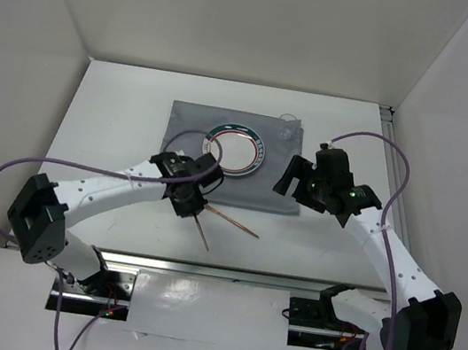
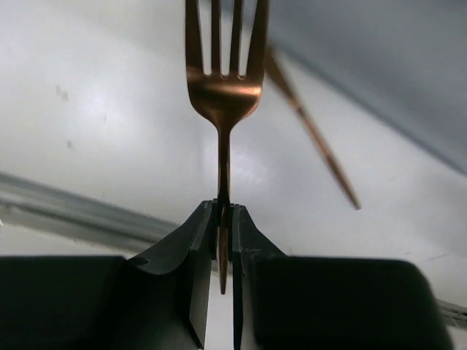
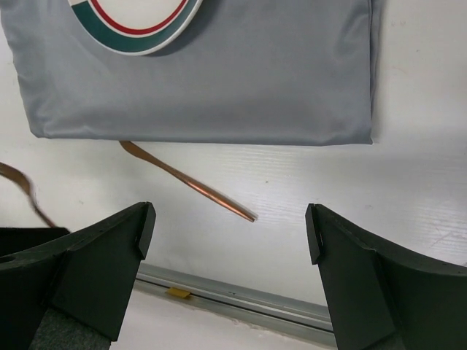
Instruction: Set the dinner table for one person
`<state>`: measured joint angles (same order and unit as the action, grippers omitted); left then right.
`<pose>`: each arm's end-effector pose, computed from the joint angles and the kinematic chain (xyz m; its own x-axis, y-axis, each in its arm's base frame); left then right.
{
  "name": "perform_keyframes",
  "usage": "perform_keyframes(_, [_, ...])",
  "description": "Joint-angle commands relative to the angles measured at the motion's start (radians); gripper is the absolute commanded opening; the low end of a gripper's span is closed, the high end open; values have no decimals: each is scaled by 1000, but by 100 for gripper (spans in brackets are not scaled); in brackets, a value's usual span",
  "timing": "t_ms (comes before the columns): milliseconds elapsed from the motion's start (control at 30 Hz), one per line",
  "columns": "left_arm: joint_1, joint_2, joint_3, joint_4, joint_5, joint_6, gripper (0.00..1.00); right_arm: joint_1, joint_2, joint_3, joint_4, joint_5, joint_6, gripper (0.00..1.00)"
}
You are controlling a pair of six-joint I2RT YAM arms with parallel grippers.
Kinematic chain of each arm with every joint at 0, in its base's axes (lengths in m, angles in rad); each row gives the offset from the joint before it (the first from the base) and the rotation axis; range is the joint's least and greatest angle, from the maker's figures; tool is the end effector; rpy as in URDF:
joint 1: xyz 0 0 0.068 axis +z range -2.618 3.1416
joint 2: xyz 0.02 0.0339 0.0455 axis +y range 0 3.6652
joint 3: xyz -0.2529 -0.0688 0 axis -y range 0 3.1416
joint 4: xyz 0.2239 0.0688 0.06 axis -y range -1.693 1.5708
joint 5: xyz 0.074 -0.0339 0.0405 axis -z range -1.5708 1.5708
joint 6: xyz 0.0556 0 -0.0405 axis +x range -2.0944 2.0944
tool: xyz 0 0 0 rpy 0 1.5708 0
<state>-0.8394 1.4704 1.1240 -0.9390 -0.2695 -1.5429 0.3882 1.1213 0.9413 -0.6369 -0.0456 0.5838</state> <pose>0.1857 -0.1848 0.2231 -0.6849 -0.6794 -0.2632 -0.6220 0.7334 -0.2743 0.2117 0.0893 0.2658 -0.7874 0.2729 -0.5528 0.0323 0.9137 0.4050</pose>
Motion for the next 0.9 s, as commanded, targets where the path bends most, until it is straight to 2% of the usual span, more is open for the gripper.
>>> perform_keyframes(0, [93, -15, 135, -58, -151, 296, 0, -6, 12, 1, 29, -17, -6, 97])
perform_keyframes(33, [121, 5, 172, -73, -164, 358, 0, -6, 12, 1, 29, -17, -6, 97])
perform_keyframes(67, [149, 31, 253, -73, -165, 492, 0, -6, 12, 1, 29, -17, -6, 97])
perform_keyframes(133, [216, 141, 345, -104, -165, 651, 0, -6, 12, 1, 29, -17, -6, 97])
perform_keyframes(167, [230, 189, 450, -136, -204, 671, 0, -6, 12, 1, 29, -17, -6, 97])
perform_keyframes(267, [249, 378, 597, -197, -264, 744, 0, -6, 12, 1, 20, -17, -6, 97])
perform_keyframes(300, [259, 421, 672, -208, -273, 801, 0, -6, 12, 1, 20, -17, 5, 97])
perform_keyframes(400, [283, 579, 793, -228, -264, 852, 0, -6, 12, 10, 11, -17, 5, 97])
perform_keyframes(533, [324, 703, 865, -219, -234, 909, 0, -6, 12, 10, 0, -8, 5, 97])
perform_keyframes(667, [376, 712, 832, -135, -180, 949, 0, 3, 21, -13, 0, -8, -16, 97])
perform_keyframes(867, [419, 787, 862, -116, -126, 1023, 0, 3, 52, -45, 22, -17, -16, 97])
